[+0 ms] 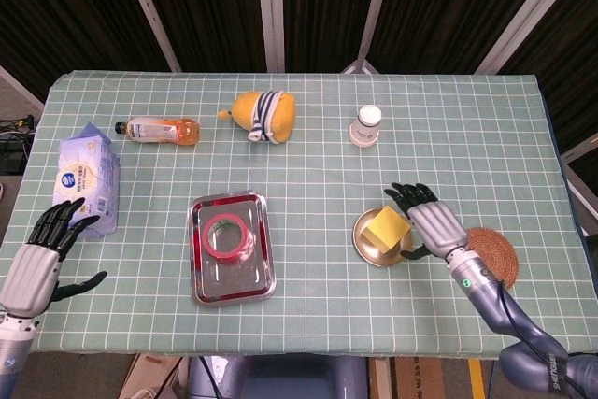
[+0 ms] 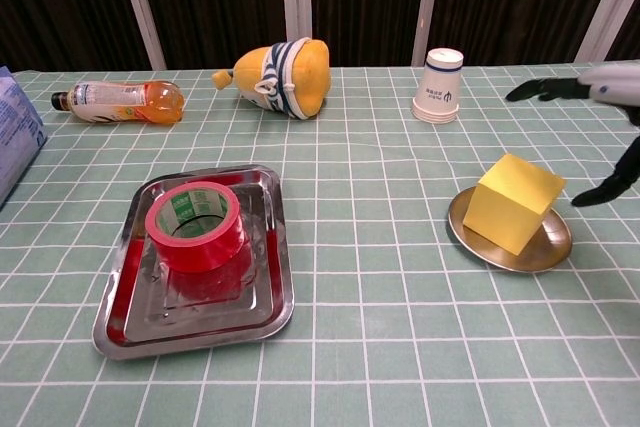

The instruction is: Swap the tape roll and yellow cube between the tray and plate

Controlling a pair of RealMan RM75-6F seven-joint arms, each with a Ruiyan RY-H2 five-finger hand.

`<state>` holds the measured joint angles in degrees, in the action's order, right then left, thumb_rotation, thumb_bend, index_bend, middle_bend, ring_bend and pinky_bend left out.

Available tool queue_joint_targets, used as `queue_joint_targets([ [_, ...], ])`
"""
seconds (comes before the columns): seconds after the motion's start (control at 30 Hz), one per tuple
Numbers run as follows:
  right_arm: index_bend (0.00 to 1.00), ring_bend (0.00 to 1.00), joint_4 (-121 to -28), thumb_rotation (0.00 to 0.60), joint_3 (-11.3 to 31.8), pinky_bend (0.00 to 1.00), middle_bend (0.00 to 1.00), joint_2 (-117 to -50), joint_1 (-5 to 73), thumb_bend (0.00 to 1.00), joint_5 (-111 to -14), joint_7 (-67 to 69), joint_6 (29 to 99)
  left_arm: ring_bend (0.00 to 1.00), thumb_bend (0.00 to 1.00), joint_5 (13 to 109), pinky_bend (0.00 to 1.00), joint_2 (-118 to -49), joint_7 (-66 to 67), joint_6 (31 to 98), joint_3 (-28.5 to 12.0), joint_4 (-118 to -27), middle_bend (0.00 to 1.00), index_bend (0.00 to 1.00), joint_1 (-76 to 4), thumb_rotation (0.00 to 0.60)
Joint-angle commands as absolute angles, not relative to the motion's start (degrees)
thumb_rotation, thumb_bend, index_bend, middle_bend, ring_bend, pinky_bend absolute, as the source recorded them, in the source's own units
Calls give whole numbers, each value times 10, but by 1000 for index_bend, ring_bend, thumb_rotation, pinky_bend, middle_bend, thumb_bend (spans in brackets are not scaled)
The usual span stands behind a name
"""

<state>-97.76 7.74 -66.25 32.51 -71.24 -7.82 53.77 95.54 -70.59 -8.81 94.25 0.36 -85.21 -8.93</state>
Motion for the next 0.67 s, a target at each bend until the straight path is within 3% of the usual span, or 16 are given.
queue_joint_targets([
  [0.03,5,68,-1036,600,76,0,0,-585,224,0,-736,-80,713,0,7,935,79,-708,-49,926,-3,-854,25,194,-88,600],
  [0.13,10,83,-1019,600,38,0,0,-579,117,0,-814,-64,883,0,9,911,79,-703,13,906,-3,-879,26,194,-83,600],
  [0.2,10,83,-1008,600,2,0,0,-584,73,0,-861,-73,936,0,9,911,79,-691,27,896,6,-899,25,194,-80,600],
  [0.37,10,24,-989,600,-27,0,0,-600,44,0,-882,-95,941,0,10,904,79,-659,35,896,16,-934,16,191,-66,600],
  [0.67,10,2,-988,600,-21,0,0,-608,43,0,-873,-138,915,0,9,924,79,-643,13,905,19,-935,7,189,-59,600],
])
